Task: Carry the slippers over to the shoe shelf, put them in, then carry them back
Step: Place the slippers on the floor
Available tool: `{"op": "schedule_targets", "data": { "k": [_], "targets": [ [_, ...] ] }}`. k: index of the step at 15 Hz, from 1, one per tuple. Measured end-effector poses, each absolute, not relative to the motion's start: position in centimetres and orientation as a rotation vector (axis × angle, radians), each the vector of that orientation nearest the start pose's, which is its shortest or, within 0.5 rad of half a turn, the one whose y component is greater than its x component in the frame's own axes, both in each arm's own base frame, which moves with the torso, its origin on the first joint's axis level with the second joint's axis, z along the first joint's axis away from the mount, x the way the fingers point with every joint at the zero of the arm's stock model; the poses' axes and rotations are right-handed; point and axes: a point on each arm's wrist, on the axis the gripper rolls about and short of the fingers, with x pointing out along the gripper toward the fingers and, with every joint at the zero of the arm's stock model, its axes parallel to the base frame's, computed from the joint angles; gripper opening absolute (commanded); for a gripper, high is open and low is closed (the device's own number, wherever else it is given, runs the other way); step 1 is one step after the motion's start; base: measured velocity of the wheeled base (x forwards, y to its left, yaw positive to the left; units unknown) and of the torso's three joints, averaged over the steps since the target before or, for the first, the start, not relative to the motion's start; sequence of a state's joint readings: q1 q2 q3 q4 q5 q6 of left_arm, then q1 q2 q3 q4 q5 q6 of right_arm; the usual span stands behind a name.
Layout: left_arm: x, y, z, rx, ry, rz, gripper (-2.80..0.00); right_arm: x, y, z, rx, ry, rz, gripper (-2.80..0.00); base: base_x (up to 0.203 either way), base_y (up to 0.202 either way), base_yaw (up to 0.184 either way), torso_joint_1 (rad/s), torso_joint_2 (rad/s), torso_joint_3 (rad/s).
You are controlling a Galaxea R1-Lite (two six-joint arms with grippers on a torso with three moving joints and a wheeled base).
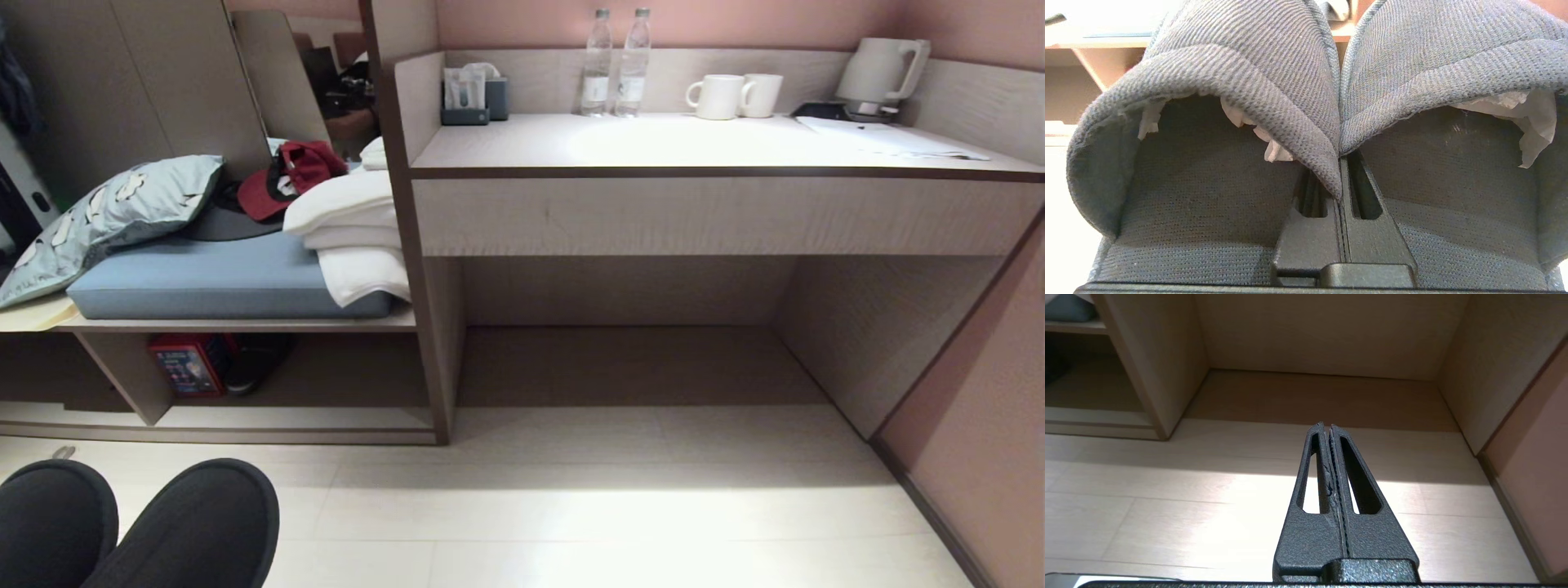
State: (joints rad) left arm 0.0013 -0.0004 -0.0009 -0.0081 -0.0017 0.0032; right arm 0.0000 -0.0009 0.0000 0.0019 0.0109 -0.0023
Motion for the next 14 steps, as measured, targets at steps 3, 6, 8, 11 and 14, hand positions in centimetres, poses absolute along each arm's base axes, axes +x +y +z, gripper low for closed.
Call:
{"op": "schedule_targets", "data": {
  "k": [3,6,8,11,14],
  "targets": [
    [-2.30,-0.01,7.66,0.003,-0.009,-0.001,-2.80,-2.29,0.02,7.53,-0.003,0.001,0.010,-2.80,0.000,-0.194,0.004,0.000,0.00,0.001],
    [-2.30,-0.01,7.67,0.003,-0.010,0.000,-2.80,-2.29,0.02,7.53,-0.003,0.001,0.010,-2.80,0.000,-0.197,0.002,0.002,0.00,-0.002],
    [-2.29,-0.01,7.64,0.003,-0.009,0.000,-2.80,-2.29,0.02,7.53,-0.003,0.001,0.010,-2.80,0.000,-0.195,0.000,0.004,0.00,0.009],
    [-2.29,-0.01,7.65,0.004,-0.009,0.000,-2.80,-2.29,0.02,7.53,-0.003,0.001,0.010,-2.80,0.000,-0.198,0.000,0.006,0.00,0.004],
    [-2.29,-0.01,7.65,0.003,-0.009,0.000,-2.80,-2.29,0.02,7.53,-0.002,0.001,0.011,-2.80,0.000,-0.195,-0.001,0.002,0.00,0.002]
  ]
}}
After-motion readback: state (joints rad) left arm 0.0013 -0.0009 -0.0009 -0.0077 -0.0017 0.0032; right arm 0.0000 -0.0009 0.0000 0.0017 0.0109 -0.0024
